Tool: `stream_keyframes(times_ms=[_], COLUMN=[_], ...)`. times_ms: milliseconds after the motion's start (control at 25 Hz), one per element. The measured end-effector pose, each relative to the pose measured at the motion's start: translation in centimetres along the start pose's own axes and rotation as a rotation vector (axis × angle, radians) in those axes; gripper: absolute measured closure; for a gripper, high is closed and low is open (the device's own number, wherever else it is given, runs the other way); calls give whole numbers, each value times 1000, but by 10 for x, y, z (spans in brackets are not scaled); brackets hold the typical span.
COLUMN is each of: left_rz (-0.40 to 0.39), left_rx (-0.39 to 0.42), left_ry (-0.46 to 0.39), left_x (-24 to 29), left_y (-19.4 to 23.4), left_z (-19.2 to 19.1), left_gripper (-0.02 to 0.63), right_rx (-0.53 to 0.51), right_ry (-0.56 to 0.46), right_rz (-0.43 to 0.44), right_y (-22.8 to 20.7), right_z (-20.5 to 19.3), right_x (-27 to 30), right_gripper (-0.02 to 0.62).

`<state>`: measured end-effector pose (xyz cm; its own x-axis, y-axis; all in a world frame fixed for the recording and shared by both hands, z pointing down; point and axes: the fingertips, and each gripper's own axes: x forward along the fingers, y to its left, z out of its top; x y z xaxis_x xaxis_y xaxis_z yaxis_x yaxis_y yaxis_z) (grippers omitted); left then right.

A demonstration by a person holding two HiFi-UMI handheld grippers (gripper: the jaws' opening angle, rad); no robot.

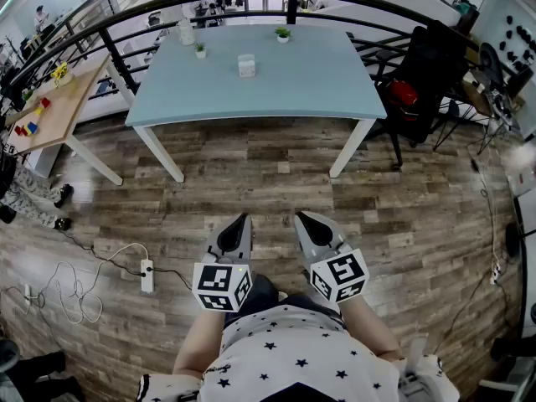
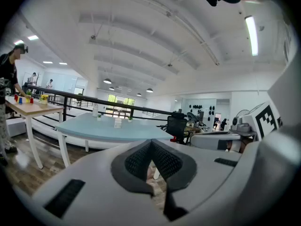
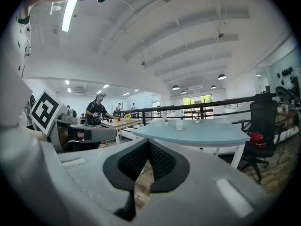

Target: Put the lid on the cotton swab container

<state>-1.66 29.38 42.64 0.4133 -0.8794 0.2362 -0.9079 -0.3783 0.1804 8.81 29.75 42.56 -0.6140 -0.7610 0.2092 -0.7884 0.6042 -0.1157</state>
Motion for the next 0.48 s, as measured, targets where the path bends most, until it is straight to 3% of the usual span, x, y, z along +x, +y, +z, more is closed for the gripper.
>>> stream_keyframes(times_ms=[480], left_rz=[14], left_rx=[6], left_ry=[0], left_x=[-31], left_y=[-9], left_z=[-2], left_gripper=[604], right_rx=[6], right_ry=[-36], right_rz=[4], right_y=[23], right_z=[1], right_x=[-26], right_gripper=[589])
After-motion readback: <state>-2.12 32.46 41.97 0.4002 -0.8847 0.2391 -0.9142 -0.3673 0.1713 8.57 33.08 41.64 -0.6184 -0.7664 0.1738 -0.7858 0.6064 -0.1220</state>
